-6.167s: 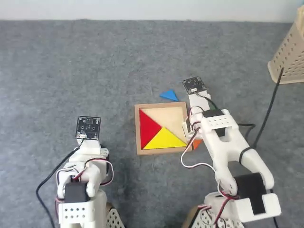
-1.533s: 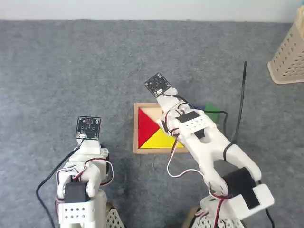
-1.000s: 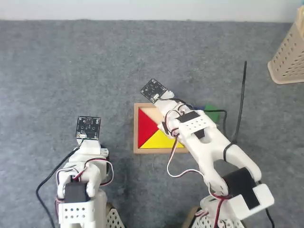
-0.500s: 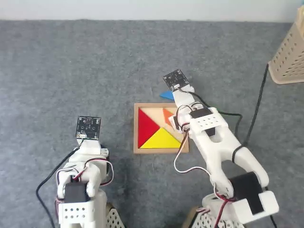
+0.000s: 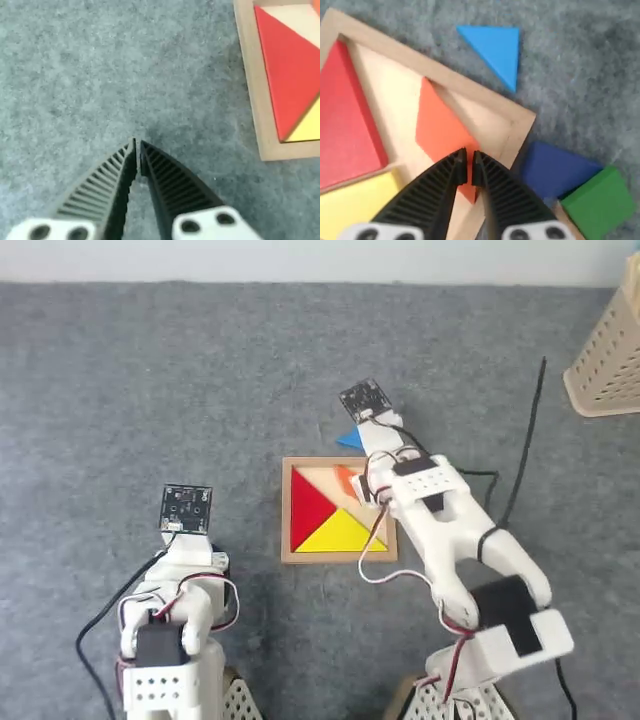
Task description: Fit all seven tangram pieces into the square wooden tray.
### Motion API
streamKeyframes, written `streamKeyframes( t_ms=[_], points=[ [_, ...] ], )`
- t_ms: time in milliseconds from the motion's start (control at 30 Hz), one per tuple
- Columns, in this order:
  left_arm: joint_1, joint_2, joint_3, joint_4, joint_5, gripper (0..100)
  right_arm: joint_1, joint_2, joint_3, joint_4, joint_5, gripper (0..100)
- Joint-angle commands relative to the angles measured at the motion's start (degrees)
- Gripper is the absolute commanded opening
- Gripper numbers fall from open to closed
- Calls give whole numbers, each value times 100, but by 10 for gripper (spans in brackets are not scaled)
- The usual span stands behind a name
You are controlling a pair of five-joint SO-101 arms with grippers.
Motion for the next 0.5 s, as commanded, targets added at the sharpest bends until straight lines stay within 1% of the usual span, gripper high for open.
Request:
streamKeyframes(
  t_ms=[0,100,233,467],
  points=[
    [26,-105,-57,35,-9,17,13,180,-527,-84,-18,34],
    [26,-105,-57,35,-9,17,-84,470,-826,-84,-9,34],
    [26,-105,-57,35,-9,17,-488,673,-958,-84,264,34],
    [26,-105,-57,35,-9,17,-919,699,-985,-215,255,34]
  ],
)
